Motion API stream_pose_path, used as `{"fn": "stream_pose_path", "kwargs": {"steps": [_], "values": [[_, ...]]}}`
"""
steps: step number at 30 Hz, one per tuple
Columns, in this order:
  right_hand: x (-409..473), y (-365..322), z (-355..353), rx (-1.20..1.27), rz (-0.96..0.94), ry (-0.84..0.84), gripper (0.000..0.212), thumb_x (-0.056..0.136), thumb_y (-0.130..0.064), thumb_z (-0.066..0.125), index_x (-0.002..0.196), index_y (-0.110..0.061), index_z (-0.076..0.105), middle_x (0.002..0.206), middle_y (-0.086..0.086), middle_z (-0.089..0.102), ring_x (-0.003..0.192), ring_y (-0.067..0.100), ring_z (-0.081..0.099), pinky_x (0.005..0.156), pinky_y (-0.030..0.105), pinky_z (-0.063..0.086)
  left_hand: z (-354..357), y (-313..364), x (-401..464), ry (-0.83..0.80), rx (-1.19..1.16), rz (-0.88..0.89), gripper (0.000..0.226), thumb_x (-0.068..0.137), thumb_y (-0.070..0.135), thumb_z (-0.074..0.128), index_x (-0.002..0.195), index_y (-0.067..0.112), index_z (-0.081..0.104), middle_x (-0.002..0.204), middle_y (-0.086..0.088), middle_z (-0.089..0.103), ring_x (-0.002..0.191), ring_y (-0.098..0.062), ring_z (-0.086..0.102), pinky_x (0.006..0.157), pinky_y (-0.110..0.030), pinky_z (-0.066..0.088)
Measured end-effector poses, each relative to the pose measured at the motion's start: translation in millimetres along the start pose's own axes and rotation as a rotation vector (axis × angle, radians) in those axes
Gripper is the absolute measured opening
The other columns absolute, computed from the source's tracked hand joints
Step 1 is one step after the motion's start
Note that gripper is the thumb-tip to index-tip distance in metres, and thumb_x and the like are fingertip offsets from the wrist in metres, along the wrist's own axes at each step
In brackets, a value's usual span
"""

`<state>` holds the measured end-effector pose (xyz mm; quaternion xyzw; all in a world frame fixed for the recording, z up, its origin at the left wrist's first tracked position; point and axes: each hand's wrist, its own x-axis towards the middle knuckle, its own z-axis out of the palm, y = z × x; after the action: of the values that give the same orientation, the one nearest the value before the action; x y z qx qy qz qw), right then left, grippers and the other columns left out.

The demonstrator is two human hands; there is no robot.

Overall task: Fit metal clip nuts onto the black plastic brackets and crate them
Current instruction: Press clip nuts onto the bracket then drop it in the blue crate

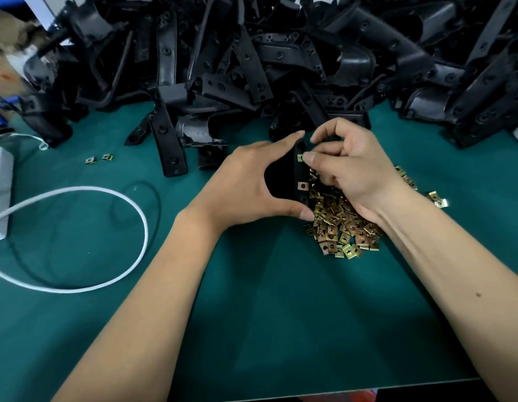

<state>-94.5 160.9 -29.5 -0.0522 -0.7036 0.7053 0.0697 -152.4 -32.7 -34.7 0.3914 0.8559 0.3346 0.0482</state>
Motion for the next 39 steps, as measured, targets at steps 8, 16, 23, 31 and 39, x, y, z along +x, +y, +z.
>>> {"fn": "stream_pose_path", "kwargs": {"steps": [8,16,23,31,39], "values": [[6,6,-3,-0.268,-0.106,0.021,0.009,0.095,-0.014,0.073,0.099,-0.011,0.065,0.065,-0.006,0.067,0.05,0.0,0.049,0.058,0.022,0.037,1,4,1,0.03,0.117,-0.103,0.127,0.055,0.082,0.077,0.161,0.029,0.031,0.141,0.001,0.057,0.135,-0.015,0.05,0.115,-0.034,0.04],[-1,4,5,-0.416,-0.186,-0.035,0.019,0.089,-0.038,0.079,0.087,-0.02,0.077,0.077,-0.004,0.074,0.07,0.004,0.064,0.065,0.025,0.051,-4,10,0,0.306,-0.316,-0.267,0.075,0.086,0.023,0.082,0.151,0.028,0.045,0.135,0.0,0.055,0.126,-0.006,0.049,0.113,-0.025,0.04],[-4,7,9,-0.387,-0.169,0.009,0.016,0.089,-0.026,0.079,0.1,-0.016,0.074,0.078,0.0,0.076,0.077,0.018,0.073,0.077,0.04,0.06,-7,12,1,0.412,-0.844,-0.295,0.007,0.102,0.012,0.061,0.108,0.015,0.062,0.088,-0.007,0.064,0.082,-0.021,0.058,0.075,-0.029,0.052],[-9,4,16,-0.472,-0.216,-0.015,0.007,0.089,-0.027,0.076,0.086,-0.025,0.07,0.082,-0.006,0.07,0.073,0.006,0.064,0.069,0.025,0.053,2,14,-2,0.445,-1.006,-0.274,0.019,0.1,0.003,0.06,0.118,0.009,0.062,0.115,-0.01,0.073,0.104,-0.024,0.066,0.101,-0.046,0.052],[-10,2,12,-0.711,-0.307,-0.04,0.02,0.09,-0.048,0.071,0.099,-0.03,0.072,0.087,-0.017,0.069,0.091,0.01,0.059,0.083,0.04,0.052,-1,14,-1,0.467,-0.969,-0.268,0.014,0.099,0.001,0.059,0.112,0.007,0.063,0.106,-0.007,0.073,0.089,-0.016,0.068,0.085,-0.032,0.058]]}}
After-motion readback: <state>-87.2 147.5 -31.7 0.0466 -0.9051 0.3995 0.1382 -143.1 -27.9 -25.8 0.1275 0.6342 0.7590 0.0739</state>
